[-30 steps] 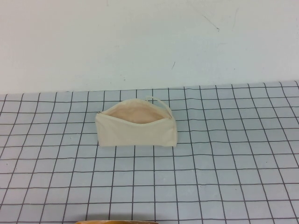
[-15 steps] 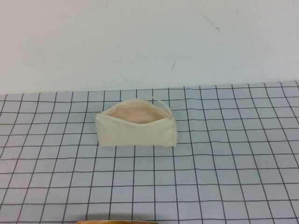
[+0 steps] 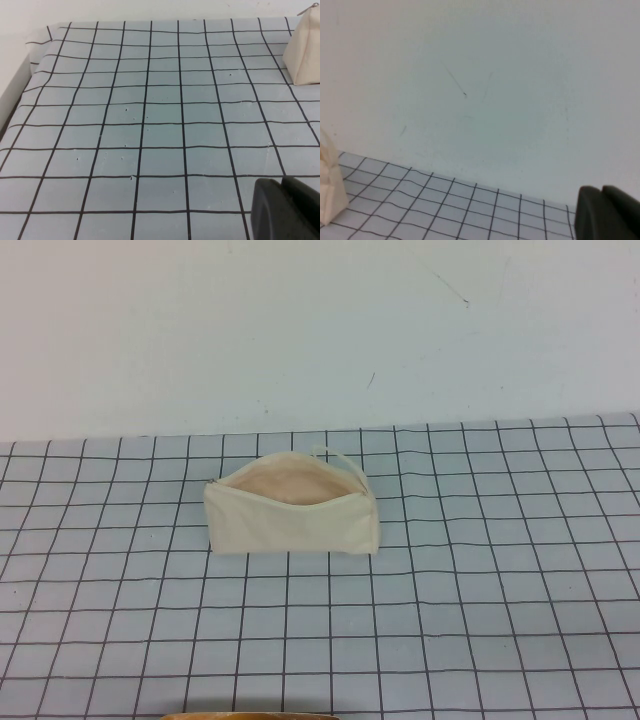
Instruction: Put eraser into pencil case
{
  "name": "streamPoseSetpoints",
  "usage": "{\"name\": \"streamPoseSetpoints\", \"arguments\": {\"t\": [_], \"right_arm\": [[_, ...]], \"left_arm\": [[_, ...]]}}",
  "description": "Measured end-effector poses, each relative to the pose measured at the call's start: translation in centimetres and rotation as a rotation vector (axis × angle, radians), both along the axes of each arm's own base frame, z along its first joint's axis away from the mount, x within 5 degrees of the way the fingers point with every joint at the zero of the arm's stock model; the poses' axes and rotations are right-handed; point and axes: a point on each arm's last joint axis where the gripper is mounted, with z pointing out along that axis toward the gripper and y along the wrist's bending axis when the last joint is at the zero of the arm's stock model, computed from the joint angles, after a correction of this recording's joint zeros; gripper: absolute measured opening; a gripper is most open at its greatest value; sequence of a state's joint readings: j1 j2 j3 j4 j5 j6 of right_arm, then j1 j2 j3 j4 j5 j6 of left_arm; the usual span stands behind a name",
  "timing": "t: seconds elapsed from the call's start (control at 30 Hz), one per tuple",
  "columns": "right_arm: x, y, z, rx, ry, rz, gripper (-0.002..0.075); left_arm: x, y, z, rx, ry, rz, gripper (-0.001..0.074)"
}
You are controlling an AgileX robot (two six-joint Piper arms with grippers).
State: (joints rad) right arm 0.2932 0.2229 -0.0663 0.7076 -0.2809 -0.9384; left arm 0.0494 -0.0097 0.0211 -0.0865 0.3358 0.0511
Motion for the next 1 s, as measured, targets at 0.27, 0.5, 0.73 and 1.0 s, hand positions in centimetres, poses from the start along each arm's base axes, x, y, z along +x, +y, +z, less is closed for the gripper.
{"name": "streamPoseSetpoints", "arguments": {"t": [0.27, 0.5, 0.73, 1.0], "right_arm": [[-1.2, -1.1, -2.5, 0.052, -0.018, -0.087, 0.0000], [-1.4, -1.2, -1.8, 0.042, -0.096, -0.106, 0.0000], [-1.4, -0.9, -2.3, 0.039, -0.046, -0.113, 0.0000], [-1.9, -1.2, -5.1, 0.091, 0.247, -0.175, 0.0000]], "left_arm": [[0.0, 0.0, 0.0, 0.000, 0.000, 0.000, -0.0001], [0.0, 0.0, 0.0, 0.000, 0.000, 0.000, -0.0001], [0.0, 0.0, 0.0, 0.000, 0.000, 0.000, -0.0001], [0.0, 0.0, 0.0, 0.000, 0.000, 0.000, -0.0001]]}}
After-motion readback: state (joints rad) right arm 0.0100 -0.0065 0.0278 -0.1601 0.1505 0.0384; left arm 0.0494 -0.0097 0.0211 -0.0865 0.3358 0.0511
